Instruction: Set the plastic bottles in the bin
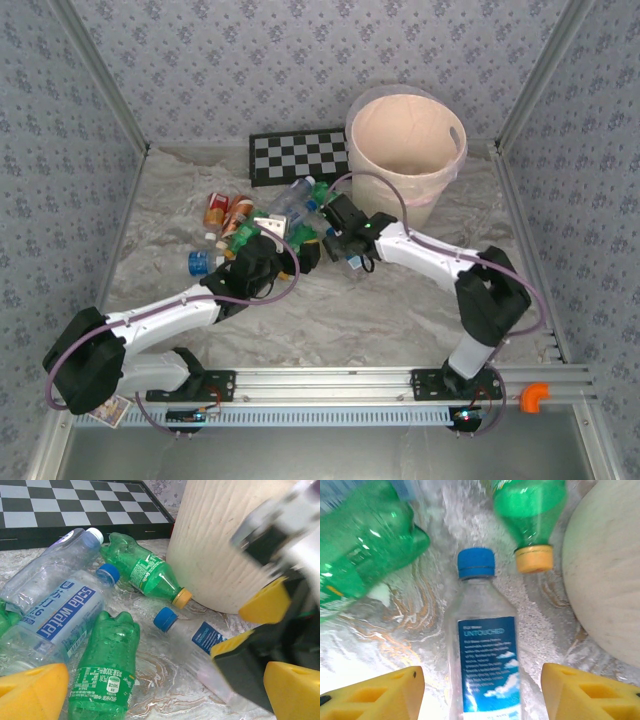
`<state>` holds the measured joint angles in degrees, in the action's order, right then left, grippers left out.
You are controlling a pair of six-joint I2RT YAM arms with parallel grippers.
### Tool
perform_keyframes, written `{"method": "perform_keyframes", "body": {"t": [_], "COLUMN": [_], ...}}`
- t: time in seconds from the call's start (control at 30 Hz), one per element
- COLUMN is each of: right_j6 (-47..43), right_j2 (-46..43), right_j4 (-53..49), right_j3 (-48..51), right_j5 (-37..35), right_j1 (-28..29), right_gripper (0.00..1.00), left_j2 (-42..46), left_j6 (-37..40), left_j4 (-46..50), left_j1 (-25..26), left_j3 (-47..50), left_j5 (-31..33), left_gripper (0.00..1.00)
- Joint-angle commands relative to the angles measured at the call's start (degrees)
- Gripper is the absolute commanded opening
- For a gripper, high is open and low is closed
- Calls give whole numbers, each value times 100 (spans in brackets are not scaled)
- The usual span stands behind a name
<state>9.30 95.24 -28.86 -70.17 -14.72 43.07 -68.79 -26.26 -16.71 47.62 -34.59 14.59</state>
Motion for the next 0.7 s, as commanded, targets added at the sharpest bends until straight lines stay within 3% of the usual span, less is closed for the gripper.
{"method": "perform_keyframes", "body": {"t": [0.0, 0.33, 0.67], "right_j6": [269, 431, 441], "right_j2": [-460, -1993, -1311], "right_j4": [-116, -128, 140], "right_j3": [134, 529, 742], "right_j5": [-79, 31, 227], "right_j1": [14, -308, -485], "right_gripper": [64, 61, 68], "left_j2": [20, 890, 789], "left_j6": [-71, 67, -89], "left_j4": [-56, -201, -329], "left_j1": [-44, -58, -52], "left_j3": [-91, 321, 383], "left_j5": [-13, 723, 611], "left_gripper": [100, 100, 100]}}
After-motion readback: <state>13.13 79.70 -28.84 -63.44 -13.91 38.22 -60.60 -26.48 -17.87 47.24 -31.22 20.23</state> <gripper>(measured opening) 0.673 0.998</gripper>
